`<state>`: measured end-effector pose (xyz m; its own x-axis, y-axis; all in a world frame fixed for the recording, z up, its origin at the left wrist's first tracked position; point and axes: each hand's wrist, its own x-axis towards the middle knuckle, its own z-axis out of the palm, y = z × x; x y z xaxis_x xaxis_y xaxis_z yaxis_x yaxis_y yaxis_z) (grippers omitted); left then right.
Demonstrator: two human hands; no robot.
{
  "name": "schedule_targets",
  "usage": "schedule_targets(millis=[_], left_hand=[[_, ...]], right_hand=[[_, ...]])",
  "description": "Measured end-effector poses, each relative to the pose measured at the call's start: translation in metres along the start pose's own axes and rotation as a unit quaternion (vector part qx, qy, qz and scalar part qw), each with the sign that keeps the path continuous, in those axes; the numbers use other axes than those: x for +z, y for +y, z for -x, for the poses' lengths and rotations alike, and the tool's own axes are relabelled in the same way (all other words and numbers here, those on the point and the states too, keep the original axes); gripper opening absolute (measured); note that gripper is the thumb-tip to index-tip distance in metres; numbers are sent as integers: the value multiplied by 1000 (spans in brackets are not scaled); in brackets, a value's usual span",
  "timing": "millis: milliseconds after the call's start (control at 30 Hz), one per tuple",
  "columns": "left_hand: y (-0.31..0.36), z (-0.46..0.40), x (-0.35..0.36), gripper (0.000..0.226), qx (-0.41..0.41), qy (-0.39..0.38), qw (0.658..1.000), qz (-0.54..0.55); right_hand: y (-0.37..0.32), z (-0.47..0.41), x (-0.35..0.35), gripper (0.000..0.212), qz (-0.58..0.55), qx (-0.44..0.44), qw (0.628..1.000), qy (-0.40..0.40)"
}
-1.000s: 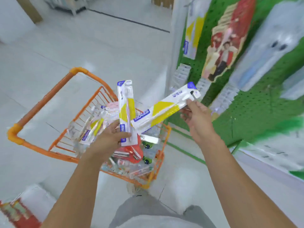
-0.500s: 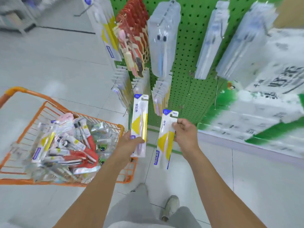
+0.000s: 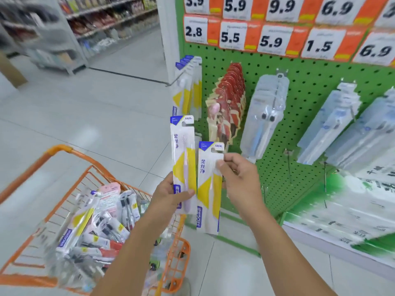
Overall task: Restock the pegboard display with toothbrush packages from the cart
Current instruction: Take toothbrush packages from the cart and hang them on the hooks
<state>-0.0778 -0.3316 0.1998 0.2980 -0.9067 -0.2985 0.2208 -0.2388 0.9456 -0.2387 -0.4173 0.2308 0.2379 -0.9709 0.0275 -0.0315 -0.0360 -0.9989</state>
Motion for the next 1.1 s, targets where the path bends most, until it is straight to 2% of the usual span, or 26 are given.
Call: schedule_targets(millis=[233, 333, 633, 833, 1000, 1100], left_hand=[[98, -58, -85, 31, 83, 56, 995, 2], [115, -78, -101, 33, 83, 65, 994, -10], [107, -105, -108, 34, 58, 58, 997, 12], [107, -111, -102, 37, 57, 41, 997, -9], [110, -114, -94, 47, 60, 31, 998, -9], [109, -115, -91, 38, 63, 27, 998, -17]], right_hand=[[-64, -79, 106, 8, -19, -82, 995, 46], [-72, -100, 127, 9, -6, -94, 991, 93], [-55, -119, 151, 9, 18, -74, 993, 93], [-54, -121, 151, 11, 21, -105, 989, 106], [-50, -120, 144, 14, 18, -78, 990, 113], [-47, -136, 146, 11, 19, -59, 990, 123]])
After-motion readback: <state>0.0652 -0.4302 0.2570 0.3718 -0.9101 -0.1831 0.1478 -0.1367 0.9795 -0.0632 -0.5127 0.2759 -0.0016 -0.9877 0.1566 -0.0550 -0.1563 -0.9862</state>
